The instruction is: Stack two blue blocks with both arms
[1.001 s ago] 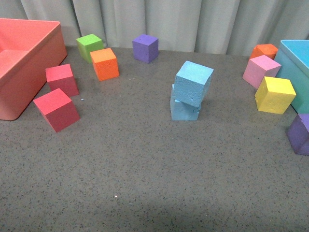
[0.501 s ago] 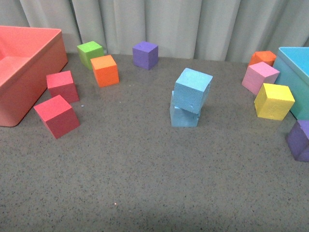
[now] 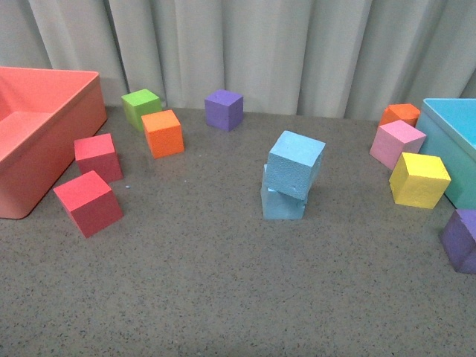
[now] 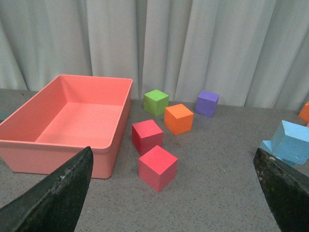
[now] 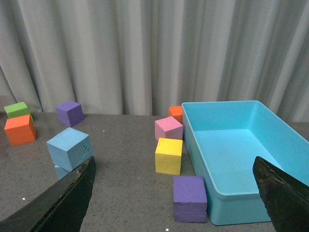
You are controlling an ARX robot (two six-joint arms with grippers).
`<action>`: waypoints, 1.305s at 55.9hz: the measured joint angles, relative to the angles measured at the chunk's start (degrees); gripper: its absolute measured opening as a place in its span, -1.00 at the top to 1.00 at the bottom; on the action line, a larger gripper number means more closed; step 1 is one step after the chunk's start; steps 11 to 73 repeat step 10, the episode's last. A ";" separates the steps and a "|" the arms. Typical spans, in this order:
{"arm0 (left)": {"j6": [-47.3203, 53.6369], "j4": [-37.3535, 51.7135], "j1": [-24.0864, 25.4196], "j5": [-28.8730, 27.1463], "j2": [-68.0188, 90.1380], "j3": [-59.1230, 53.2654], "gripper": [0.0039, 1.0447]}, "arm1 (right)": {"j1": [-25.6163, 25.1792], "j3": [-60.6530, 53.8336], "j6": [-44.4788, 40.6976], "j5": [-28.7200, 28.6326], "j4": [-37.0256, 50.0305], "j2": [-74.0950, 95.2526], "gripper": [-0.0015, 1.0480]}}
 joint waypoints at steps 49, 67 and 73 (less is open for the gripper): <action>0.00 0.00 0.00 0.00 0.00 0.00 -0.88 | 0.00 0.00 0.00 0.02 0.00 0.00 -0.81; 0.00 0.00 0.00 0.00 0.00 0.00 -0.88 | 0.00 0.00 0.00 0.02 0.00 0.00 -0.81; 0.00 0.00 0.00 0.00 0.00 0.00 -0.88 | 0.00 0.00 0.00 0.02 0.00 0.00 -0.81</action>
